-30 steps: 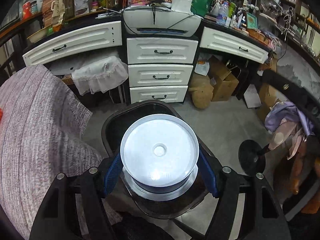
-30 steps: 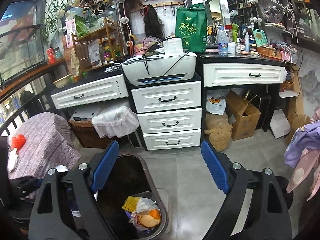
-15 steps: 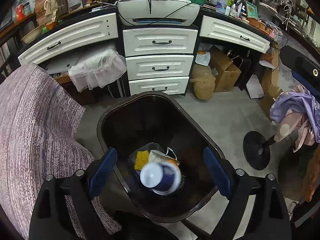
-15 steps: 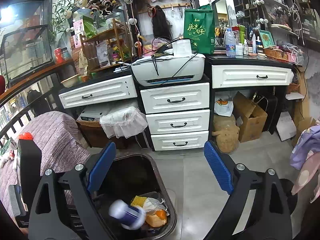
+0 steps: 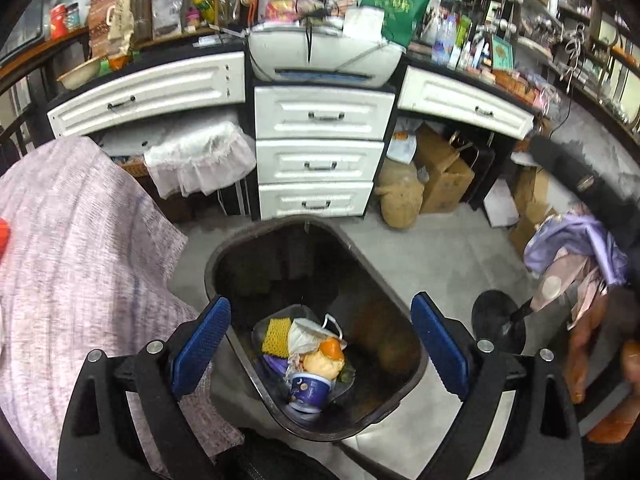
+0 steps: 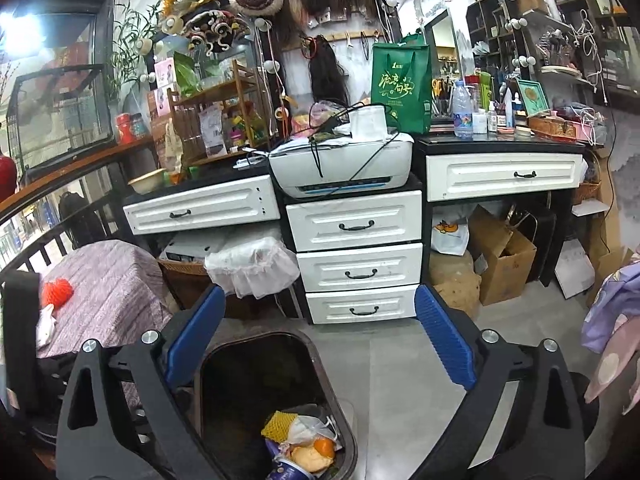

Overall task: Collect trash
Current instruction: 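Open the left tool to drop the blue cup into the bin, then return both tools from the bin to the table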

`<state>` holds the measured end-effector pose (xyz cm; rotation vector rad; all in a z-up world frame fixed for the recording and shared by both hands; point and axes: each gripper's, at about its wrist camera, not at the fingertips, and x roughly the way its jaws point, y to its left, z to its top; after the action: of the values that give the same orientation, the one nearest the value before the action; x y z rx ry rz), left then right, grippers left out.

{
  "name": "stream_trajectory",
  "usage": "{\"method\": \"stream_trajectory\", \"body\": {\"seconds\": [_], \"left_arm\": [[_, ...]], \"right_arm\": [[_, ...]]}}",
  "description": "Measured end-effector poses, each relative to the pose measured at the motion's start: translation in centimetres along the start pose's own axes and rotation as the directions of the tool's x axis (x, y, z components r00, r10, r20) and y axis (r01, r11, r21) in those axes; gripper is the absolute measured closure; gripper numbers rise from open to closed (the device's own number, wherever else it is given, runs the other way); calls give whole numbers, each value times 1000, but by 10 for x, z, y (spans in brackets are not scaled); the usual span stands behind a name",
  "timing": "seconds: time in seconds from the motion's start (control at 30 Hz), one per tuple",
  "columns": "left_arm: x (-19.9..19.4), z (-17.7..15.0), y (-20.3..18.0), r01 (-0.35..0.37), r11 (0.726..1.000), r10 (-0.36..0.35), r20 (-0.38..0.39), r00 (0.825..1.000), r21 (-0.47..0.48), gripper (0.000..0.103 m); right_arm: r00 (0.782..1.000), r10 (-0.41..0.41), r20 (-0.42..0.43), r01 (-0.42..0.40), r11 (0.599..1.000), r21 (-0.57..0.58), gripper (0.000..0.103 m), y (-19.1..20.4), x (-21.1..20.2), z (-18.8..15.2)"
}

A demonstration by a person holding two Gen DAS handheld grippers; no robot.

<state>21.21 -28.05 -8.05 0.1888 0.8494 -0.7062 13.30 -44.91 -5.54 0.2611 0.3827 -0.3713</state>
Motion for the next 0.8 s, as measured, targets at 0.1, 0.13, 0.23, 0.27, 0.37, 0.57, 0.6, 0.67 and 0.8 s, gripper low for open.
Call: {"method": "stream_trajectory", "body": {"seconds": [0.1, 0.13, 0.23, 0.27, 0.37, 0.57, 0.6, 0.67, 0.8], "left_arm": [[-18, 3, 2, -8, 1000, 8, 42, 999, -12, 11], [-23, 4, 3, -21, 1000, 21, 53, 998, -12, 11], [-37, 4, 8, -44, 999, 46, 83, 996, -23, 11], [-42, 4, 11, -47, 998, 50, 94, 994, -31, 10], [-56, 3, 22, -51, 997, 56, 109, 992, -55, 9], [-83, -3, 47, -83, 994, 93, 142, 985, -77, 8], [-87, -4, 52, -88, 993, 100, 145, 984, -83, 8], [-96, -8, 65, -105, 990, 119, 145, 982, -98, 8], [-111, -19, 95, -146, 978, 166, 137, 976, -147, 6]], "right_arm": [[1000, 25, -7, -25, 1000, -2, 9, 6, 0, 0], [999, 34, -12, -34, 999, -7, 9, 9, -1, 1], [998, 57, -13, -58, 998, -25, 9, 19, -3, 2], [998, 63, -15, -63, 997, -32, 9, 22, -4, 3], [996, 85, -16, -85, 995, -46, 9, 30, -6, 5], [982, 178, -63, -180, 983, -38, 8, 52, -8, 4], [977, 196, -81, -200, 979, -44, 8, 60, -7, 4], [965, 235, -116, -243, 968, -60, 8, 74, -5, 3], [942, 291, -165, -314, 940, -131, 8, 109, -4, -2]]}}
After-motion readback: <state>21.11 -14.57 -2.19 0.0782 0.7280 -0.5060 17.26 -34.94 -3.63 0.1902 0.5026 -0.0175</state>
